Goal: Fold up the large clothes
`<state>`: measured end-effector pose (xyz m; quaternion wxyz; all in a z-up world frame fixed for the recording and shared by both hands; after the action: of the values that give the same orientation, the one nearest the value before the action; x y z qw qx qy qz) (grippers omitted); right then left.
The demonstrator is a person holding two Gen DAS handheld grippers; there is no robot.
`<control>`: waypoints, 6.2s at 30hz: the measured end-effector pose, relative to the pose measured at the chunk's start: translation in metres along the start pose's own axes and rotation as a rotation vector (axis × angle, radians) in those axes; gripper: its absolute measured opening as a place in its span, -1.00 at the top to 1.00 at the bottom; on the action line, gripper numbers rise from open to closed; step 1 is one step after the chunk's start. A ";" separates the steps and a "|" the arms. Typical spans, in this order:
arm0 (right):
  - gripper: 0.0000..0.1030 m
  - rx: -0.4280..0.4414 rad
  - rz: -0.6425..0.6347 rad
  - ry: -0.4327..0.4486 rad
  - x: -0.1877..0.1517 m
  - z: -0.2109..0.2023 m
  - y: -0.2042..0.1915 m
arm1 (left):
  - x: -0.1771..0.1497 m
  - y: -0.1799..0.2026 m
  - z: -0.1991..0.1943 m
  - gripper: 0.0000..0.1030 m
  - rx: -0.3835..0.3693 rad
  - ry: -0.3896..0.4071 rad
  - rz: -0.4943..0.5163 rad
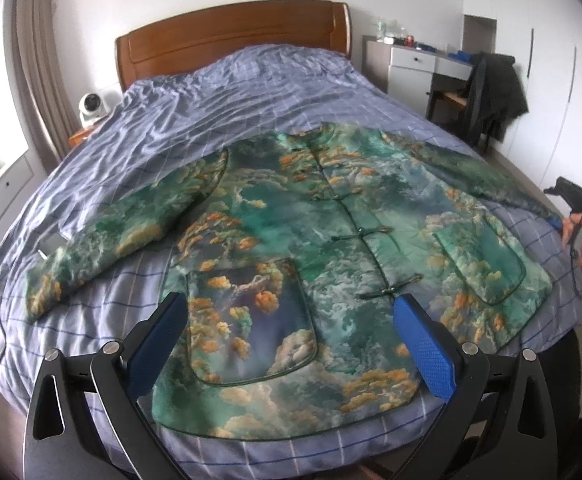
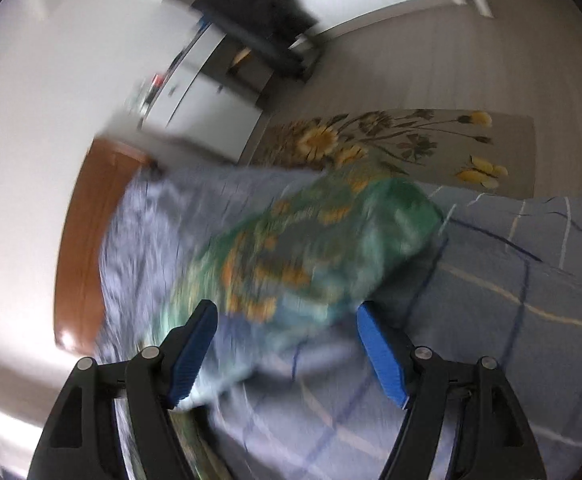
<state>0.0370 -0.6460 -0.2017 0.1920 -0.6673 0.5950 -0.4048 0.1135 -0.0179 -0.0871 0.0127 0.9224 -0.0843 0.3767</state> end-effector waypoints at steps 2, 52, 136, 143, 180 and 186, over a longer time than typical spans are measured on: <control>-0.27 -0.002 0.026 0.021 0.011 0.010 0.001 | -0.003 -0.002 0.003 -0.98 0.001 -0.011 -0.007; -0.27 0.097 -1.585 -0.330 -0.418 0.001 -0.214 | -0.014 -0.040 0.044 -0.95 -0.105 -0.115 -0.159; -0.58 -0.143 -1.327 -0.327 -0.253 0.111 -0.207 | 0.064 0.034 0.202 -0.87 -0.080 -0.151 -0.010; -0.58 -0.077 -1.293 -0.201 -0.270 0.013 -0.198 | 0.021 0.007 0.152 -0.98 0.034 -0.162 -0.002; -0.58 0.079 -1.420 -0.196 -0.411 -0.109 -0.175 | -0.049 -0.191 0.102 -0.99 0.228 -0.150 -0.408; -0.58 0.077 -1.429 -0.203 -0.416 -0.110 -0.176 | -0.057 -0.238 0.107 -0.99 0.254 -0.163 -0.488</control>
<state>0.0797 -0.1884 -0.1359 -0.0420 -0.9203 -0.0222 -0.3883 0.1871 0.2159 -0.1940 -0.0197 0.9368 0.1873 0.2949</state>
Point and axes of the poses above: each gripper's, at about its wrist camera, not at the fingertips, and z roughly the way its jaws point, y to its right, x to its top, the point moved 10 cm from there along z, roughly the way its jaws point, and after that the axes turned 2 degrees about -y, right-handed, at the moved point
